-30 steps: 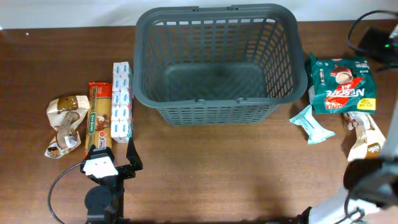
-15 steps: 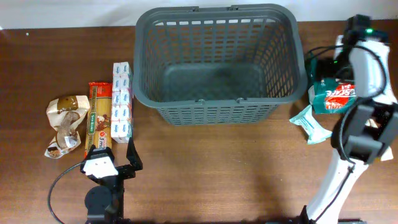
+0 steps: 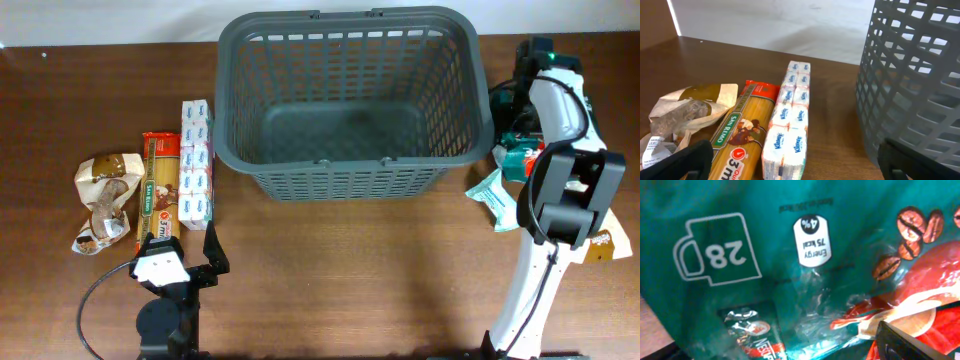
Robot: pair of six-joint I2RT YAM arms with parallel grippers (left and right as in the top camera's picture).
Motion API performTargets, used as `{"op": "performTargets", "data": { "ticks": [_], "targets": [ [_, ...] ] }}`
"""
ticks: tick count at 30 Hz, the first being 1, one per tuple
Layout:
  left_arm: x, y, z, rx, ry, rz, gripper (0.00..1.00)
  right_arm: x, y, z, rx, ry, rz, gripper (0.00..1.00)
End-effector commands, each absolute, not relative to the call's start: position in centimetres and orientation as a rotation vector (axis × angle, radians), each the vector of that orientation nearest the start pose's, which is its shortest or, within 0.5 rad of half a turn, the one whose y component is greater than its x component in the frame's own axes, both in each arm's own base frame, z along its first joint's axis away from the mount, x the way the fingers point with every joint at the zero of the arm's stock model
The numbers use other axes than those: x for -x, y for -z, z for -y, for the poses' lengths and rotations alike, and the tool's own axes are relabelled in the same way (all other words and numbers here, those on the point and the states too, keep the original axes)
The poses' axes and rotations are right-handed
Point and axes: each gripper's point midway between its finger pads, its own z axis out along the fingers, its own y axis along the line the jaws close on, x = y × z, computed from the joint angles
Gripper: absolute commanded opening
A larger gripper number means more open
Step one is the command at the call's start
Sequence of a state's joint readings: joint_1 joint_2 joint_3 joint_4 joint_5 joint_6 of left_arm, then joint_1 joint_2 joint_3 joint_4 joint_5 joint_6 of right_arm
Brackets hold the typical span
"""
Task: Pack container
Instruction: 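Reach the right gripper to the green Nescafe bag and grasp it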
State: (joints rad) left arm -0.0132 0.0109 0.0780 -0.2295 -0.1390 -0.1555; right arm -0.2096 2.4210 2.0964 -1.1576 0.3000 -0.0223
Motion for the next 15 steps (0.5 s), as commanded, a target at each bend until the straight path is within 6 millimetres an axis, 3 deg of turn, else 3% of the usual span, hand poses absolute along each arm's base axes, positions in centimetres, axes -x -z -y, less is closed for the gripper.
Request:
{"op": "performTargets", "data": {
  "ticks": [1, 3, 4, 15],
  "targets": [
    [-23.76, -15.22, -2.16, 0.237, 0.004, -1.714, 0.99, -45.61, 0.62, 16.57, -0.407, 0.513, -3.092, 0.57],
    [-23.76, -15.22, -2.16, 0.237, 0.004, -1.713, 0.99, -45.35, 0.82, 16.91, -0.463, 0.511, -3.088, 0.17],
    [-23.76, -15.22, -2.16, 0.237, 0.004, -1.713, 0.99, -45.11, 1.03, 17.09, -0.503, 0.506, -3.087, 0.04],
    [-23.76, -15.22, -2.16, 0.237, 0.004, -1.714, 0.99, -45.26, 0.5, 16.26, -0.524, 0.425, -3.086, 0.04]
  ]
}}
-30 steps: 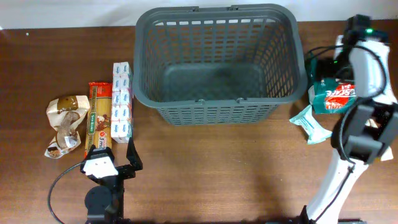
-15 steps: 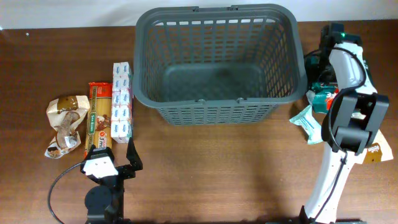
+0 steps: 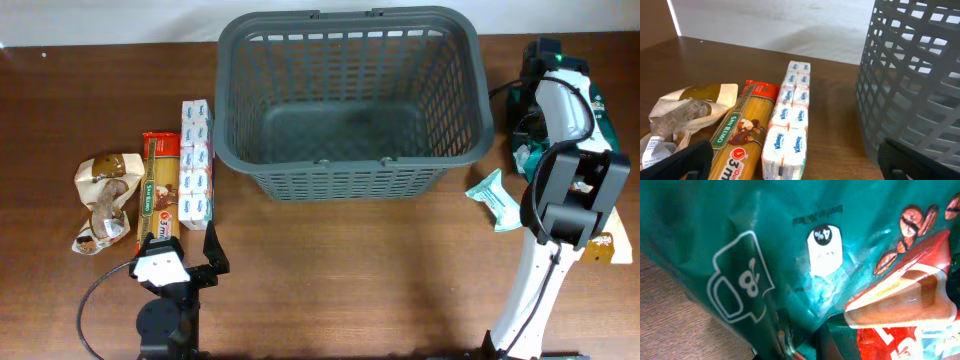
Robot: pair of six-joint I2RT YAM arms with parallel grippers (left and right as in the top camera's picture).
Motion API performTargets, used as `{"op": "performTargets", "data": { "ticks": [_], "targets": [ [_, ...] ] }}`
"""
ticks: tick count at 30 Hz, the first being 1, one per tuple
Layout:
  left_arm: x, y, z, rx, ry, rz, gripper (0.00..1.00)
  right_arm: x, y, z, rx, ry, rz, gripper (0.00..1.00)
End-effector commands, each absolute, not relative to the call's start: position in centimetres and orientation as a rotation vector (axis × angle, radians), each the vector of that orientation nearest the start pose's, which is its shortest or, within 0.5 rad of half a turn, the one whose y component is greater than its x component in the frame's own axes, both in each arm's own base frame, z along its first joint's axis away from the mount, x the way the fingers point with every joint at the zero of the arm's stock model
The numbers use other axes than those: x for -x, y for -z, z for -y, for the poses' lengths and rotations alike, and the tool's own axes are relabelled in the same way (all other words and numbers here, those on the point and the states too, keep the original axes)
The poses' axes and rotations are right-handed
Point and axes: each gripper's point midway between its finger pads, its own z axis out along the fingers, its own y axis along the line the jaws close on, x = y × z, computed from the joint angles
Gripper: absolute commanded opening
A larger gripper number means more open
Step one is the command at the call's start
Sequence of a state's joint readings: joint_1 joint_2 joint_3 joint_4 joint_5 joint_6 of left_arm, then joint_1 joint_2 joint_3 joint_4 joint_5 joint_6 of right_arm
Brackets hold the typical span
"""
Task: Pack container
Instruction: 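Reach the right gripper to the green Nescafe bag and grasp it, then lift the Nescafe bag with the right gripper and drop it into the basket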
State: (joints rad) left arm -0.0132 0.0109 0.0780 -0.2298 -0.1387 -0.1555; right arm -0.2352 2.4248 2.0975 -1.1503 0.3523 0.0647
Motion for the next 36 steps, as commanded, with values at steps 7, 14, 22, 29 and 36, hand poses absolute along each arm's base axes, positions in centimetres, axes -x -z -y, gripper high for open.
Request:
{"op": "performTargets", "data": {
  "ticks": [7, 14, 22, 29, 36],
  "targets": [
    [-23.8, -15.2, -2.2, 0.237, 0.004, -1.714, 0.99, -49.0, -9.7, 17.2, -0.533, 0.42, -2.834, 0.04],
    [-23.8, -15.2, -2.2, 0.237, 0.003, -1.713, 0.99, -50.0, -21.8, 17.4, -0.531, 0.413, -2.603, 0.04],
    [-23.8, -15.2, -2.2, 0.237, 0.004, -1.714, 0.99, -48.1, -33.0, 16.6, -0.517, 0.398, -2.37, 0.04],
    [-23.8, -15.2, -2.2, 0.237, 0.004, -1.714, 0.99, -46.7, -43.9, 7.1, -0.23, 0.309, -2.097, 0.04],
    [-23.8, -15.2, -2.2, 0.237, 0.003, -1.713, 0.99, -45.5, -48.1, -6.6, 0.272, 0.243, -1.957, 0.04]
  ]
}}
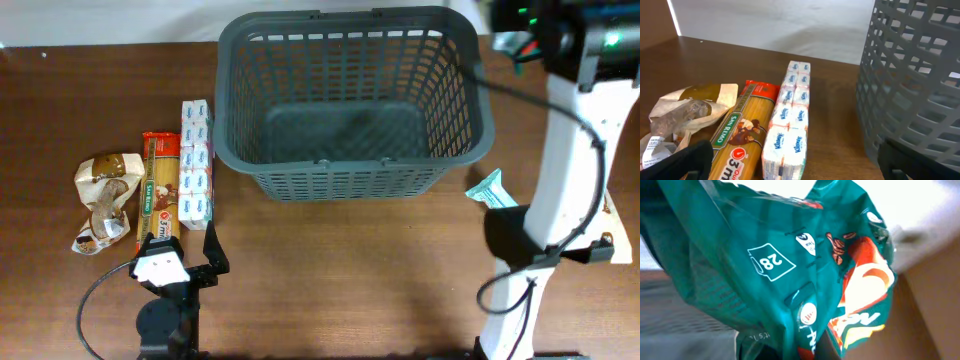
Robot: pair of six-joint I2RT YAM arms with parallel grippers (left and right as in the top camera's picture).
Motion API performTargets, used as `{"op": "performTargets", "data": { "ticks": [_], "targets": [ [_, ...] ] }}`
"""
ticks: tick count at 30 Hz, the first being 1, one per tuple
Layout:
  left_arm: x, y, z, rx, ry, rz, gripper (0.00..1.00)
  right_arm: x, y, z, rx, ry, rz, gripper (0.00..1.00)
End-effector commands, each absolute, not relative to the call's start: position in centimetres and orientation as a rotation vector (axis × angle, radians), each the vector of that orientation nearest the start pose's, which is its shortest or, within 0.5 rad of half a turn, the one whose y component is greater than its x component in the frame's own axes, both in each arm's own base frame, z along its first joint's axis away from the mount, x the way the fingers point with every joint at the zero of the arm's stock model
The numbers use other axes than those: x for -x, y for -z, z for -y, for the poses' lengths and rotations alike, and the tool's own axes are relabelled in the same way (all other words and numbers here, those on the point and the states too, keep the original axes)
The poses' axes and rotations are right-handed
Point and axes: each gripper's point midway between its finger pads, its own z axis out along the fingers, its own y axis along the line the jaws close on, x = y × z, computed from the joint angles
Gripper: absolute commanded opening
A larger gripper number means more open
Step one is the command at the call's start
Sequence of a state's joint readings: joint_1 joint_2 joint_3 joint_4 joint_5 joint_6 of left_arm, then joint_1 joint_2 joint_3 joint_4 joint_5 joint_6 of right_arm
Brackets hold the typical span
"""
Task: Pack container
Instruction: 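Lift the Nescafe bag with the right gripper and drop it into the basket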
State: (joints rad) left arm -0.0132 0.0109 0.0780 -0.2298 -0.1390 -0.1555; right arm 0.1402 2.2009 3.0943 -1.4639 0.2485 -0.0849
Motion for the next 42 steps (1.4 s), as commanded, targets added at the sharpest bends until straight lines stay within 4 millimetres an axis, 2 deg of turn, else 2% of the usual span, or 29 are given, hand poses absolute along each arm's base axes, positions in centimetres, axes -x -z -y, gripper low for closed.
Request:
{"op": "performTargets", "data": {
  "ticks": [1, 4, 5, 6, 12, 16, 19, 21, 22, 26, 30, 35, 36, 37, 38, 41, 42],
  "targets": [
    [-23.8, -15.2, -2.2, 0.237, 0.004, -1.713, 0.99, -45.4, -47.9, -8.0, 0.308, 0.229, -1.957, 0.04],
    [-23.8, -15.2, -2.2, 0.237, 0.003, -1.713, 0.99, -45.1, -45.9, -12.8, 0.437, 0.149, -1.992, 0.04],
    [-23.8, -15.2, -2.2, 0.237, 0.004, -1.714, 0.99, -45.0, -45.5, -13.5, 0.459, 0.133, -2.001, 0.04],
    [-23.8, -15.2, -2.2, 0.237, 0.003, -1.713, 0.99, -44.6, -44.3, -15.3, 0.521, 0.095, -2.031, 0.04],
    [-23.8, -15.2, -2.2, 0.237, 0.004, -1.714, 0.99, -43.2, -41.8, -20.1, 0.658, 0.048, -2.078, 0.04],
    [-23.8, -15.2, -2.2, 0.237, 0.004, -1.714, 0.99, -43.2, -39.0, -21.2, 0.707, 0.095, -2.151, 0.04],
    [-23.8, -15.2, -2.2, 0.237, 0.004, -1.714, 0.99, -43.7, -35.8, -21.5, 0.749, 0.129, -2.234, 0.04],
    [-23.8, -15.2, -2.2, 0.237, 0.004, -1.714, 0.99, -44.6, -31.4, -21.3, 0.788, 0.169, -2.341, 0.04],
    [-23.8, -15.2, -2.2, 0.237, 0.004, -1.714, 0.99, -44.8, -30.2, -21.2, 0.797, 0.179, -2.366, 0.04],
    [-23.8, -15.2, -2.2, 0.237, 0.003, -1.713, 0.99, -45.3, -22.6, -20.0, 0.832, 0.227, -2.537, 0.04],
    [-23.8, -15.2, -2.2, 0.237, 0.004, -1.714, 0.99, -44.6, -19.4, -19.6, 0.851, 0.242, -2.612, 0.04],
    [-23.8, -15.2, -2.2, 0.237, 0.004, -1.714, 0.99, -44.5, -19.3, -19.6, 0.852, 0.245, -2.615, 0.04],
    [-23.8, -15.2, -2.2, 0.237, 0.004, -1.714, 0.99, -44.6, -19.7, -19.4, 0.846, 0.254, -2.606, 0.1],
    [-23.8, -15.2, -2.2, 0.237, 0.004, -1.714, 0.99, -44.8, -20.7, -19.1, 0.826, 0.278, -2.582, 0.67],
    [-23.8, -15.2, -2.2, 0.237, 0.004, -1.714, 1.0, -45.2, -22.3, -18.7, 0.796, 0.309, -2.544, 0.94],
    [-23.8, -15.2, -2.2, 0.237, 0.003, -1.713, 0.99, -46.0, -28.8, -17.0, 0.672, 0.398, -2.395, 0.92],
    [-23.8, -15.2, -2.2, 0.237, 0.004, -1.714, 0.99, -46.1, -31.6, -16.1, 0.611, 0.439, -2.331, 0.95]
  ]
}}
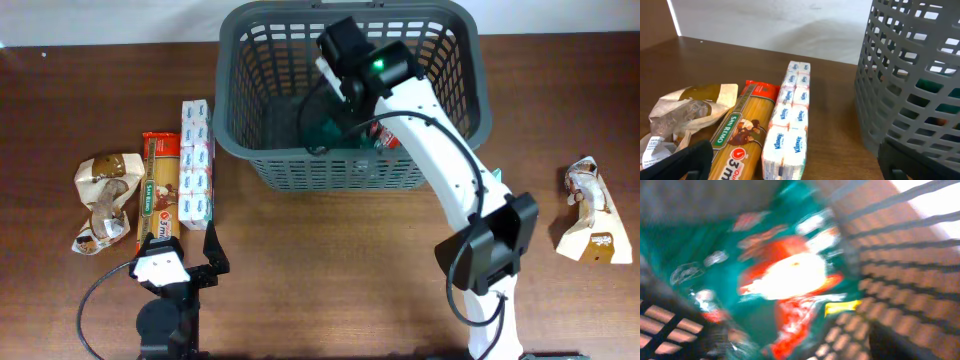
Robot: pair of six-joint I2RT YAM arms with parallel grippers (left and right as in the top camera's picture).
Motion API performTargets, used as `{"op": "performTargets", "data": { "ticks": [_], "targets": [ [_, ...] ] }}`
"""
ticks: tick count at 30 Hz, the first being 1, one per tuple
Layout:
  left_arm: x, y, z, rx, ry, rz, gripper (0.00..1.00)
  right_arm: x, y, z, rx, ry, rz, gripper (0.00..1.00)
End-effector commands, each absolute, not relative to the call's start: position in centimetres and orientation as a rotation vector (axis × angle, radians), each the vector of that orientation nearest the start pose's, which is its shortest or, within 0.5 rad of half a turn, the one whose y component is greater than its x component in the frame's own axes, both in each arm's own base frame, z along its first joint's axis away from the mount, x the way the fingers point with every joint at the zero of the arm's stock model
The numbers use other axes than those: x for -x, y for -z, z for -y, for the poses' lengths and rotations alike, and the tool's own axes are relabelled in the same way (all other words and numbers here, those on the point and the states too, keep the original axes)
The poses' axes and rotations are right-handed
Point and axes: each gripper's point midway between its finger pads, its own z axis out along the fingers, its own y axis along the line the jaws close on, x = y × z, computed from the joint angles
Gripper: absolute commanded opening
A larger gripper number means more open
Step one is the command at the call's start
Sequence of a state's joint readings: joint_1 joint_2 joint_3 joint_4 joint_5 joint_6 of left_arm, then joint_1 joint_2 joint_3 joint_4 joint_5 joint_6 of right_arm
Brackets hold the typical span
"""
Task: Pack container
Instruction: 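Lift the Nescafe bag with the right gripper and drop it into the basket, then move the right gripper to the beige pastry bag and grasp it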
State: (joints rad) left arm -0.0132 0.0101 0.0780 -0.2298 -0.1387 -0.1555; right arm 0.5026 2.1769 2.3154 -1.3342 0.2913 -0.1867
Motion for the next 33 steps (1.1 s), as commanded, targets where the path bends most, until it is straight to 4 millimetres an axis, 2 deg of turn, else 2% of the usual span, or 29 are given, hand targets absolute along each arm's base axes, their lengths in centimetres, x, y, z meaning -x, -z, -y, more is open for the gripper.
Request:
{"op": "performTargets", "data": {
  "ticks": [1, 2, 3, 5, 6, 7, 8, 10, 11, 13, 14, 15, 17, 18, 19, 20, 22, 25, 26, 29, 33],
  "targets": [
    [-23.8, -15.2, -2.2, 0.237, 0.004, -1.713, 0.99, -46.0, -34.3, -15.1, 0.551, 0.475, -2.273, 0.98],
    [-23.8, -15.2, -2.2, 0.237, 0.004, -1.714, 0.99, -45.5, -38.1, -13.8, 0.472, 0.506, -2.191, 0.98],
    [-23.8, -15.2, -2.2, 0.237, 0.004, -1.714, 0.99, -44.6, -40.8, -12.7, 0.418, 0.503, -2.14, 0.98],
    [-23.8, -15.2, -2.2, 0.237, 0.004, -1.714, 0.99, -43.3, -44.0, -10.5, 0.342, 0.49, -2.088, 0.99],
    [-23.8, -15.2, -2.2, 0.237, 0.004, -1.714, 0.99, -42.4, -45.5, -8.4, 0.287, 0.497, -2.069, 0.99],
    [-23.8, -15.2, -2.2, 0.237, 0.004, -1.713, 0.99, -41.6, -46.7, -6.0, 0.226, 0.511, -2.056, 0.99],
    [-23.8, -15.2, -2.2, 0.237, 0.004, -1.714, 0.99, -40.4, -48.1, -2.0, 0.125, 0.526, -2.045, 0.99],
    [-23.8, -15.2, -2.2, 0.237, 0.004, -1.714, 0.99, -38.6, -48.6, 4.3, -0.048, 0.503, -2.058, 0.99],
    [-23.8, -15.2, -2.2, 0.237, 0.003, -1.713, 0.99, -37.8, -47.6, 7.8, -0.145, 0.472, -2.092, 0.98],
    [-23.8, -15.2, -2.2, 0.237, 0.004, -1.714, 0.99, -37.0, -44.3, 12.4, -0.269, 0.402, -2.186, 0.97],
    [-23.8, -15.2, -2.2, 0.237, 0.004, -1.714, 0.99, -36.7, -41.3, 15.1, -0.372, 0.349, -2.253, 0.97],
    [-23.8, -15.2, -2.2, 0.237, 0.003, -1.713, 0.99, -36.6, -39.0, 16.8, -0.422, 0.33, -2.301, 0.99],
    [-23.8, -15.2, -2.2, 0.237, 0.004, -1.714, 0.99, -36.0, -32.5, 21.2, -0.563, 0.343, -2.408, 0.99],
    [-23.8, -15.2, -2.2, 0.237, 0.004, -1.714, 0.99, -35.2, -28.2, 23.4, -0.643, 0.347, -2.467, 0.99],
    [-23.8, -15.2, -2.2, 0.237, 0.003, -1.713, 0.99, -34.7, -25.9, 24.2, -0.678, 0.344, -2.498, 0.99],
    [-23.8, -15.2, -2.2, 0.237, 0.004, -1.714, 0.99, -33.9, -21.8, 25.3, -0.734, 0.335, -2.549, 0.99],
    [-23.8, -15.2, -2.2, 0.237, 0.003, -1.713, 0.99, -33.0, -18.0, 25.5, -0.757, 0.32, -2.607, 0.99],
    [-23.8, -15.2, -2.2, 0.237, 0.004, -1.714, 0.99, -31.5, -12.0, 24.3, -0.654, 0.303, -2.733, 0.99],
    [-23.8, -15.2, -2.2, 0.237, 0.004, -1.714, 0.99, -31.0, -10.7, 24.0, -0.612, 0.306, -2.766, 0.99],
    [-23.8, -15.2, -2.2, 0.237, 0.004, -1.714, 0.99, -30.0, -8.7, 23.5, -0.542, 0.323, -2.82, 0.99],
    [-23.8, -15.2, -2.2, 0.237, 0.004, -1.714, 0.99, -28.1, -6.8, 24.8, -0.58, 0.477, -2.884, 1.0]
  ]
}}
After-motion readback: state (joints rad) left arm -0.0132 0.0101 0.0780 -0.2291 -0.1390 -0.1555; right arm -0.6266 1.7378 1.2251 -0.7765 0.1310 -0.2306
